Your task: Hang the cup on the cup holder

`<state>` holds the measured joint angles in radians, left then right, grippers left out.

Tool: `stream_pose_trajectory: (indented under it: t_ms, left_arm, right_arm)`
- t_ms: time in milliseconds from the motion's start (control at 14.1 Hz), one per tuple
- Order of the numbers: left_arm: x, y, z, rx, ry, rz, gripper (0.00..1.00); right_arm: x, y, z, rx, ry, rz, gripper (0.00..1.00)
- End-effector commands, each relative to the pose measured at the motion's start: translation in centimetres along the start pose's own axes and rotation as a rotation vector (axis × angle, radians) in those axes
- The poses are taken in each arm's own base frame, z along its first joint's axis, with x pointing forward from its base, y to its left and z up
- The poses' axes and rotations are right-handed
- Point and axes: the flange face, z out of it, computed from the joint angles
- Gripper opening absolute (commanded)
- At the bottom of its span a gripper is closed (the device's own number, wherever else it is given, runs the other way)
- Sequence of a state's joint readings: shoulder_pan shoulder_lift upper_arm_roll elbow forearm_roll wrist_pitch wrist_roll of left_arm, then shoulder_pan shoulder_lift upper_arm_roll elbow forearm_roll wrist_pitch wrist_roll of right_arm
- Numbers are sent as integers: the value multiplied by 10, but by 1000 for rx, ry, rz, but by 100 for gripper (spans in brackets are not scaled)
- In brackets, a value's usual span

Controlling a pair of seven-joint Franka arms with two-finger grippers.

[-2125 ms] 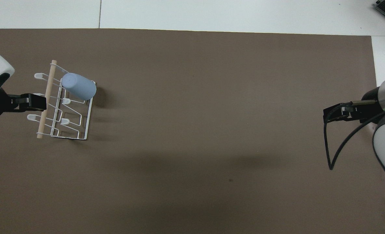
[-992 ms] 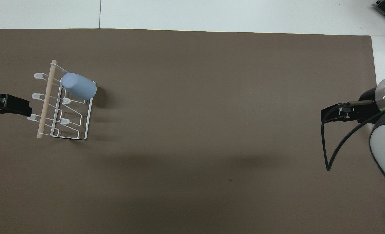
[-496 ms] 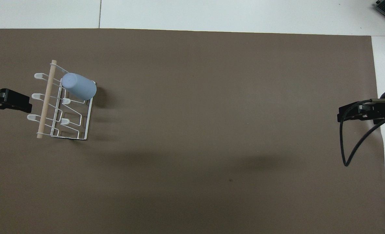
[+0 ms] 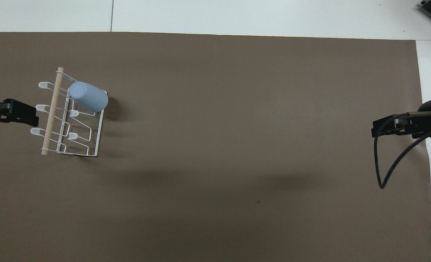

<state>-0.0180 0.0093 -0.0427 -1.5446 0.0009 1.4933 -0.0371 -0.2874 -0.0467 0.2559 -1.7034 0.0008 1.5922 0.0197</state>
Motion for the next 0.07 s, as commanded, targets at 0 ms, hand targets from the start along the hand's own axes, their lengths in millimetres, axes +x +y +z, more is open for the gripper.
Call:
stream_pose_trajectory:
  t_ms: [0]
  left_arm:
    - [-7, 1, -1, -11, 6, -1, 100]
  right_arm:
    - [-2, 12, 0, 9, 20, 17, 100]
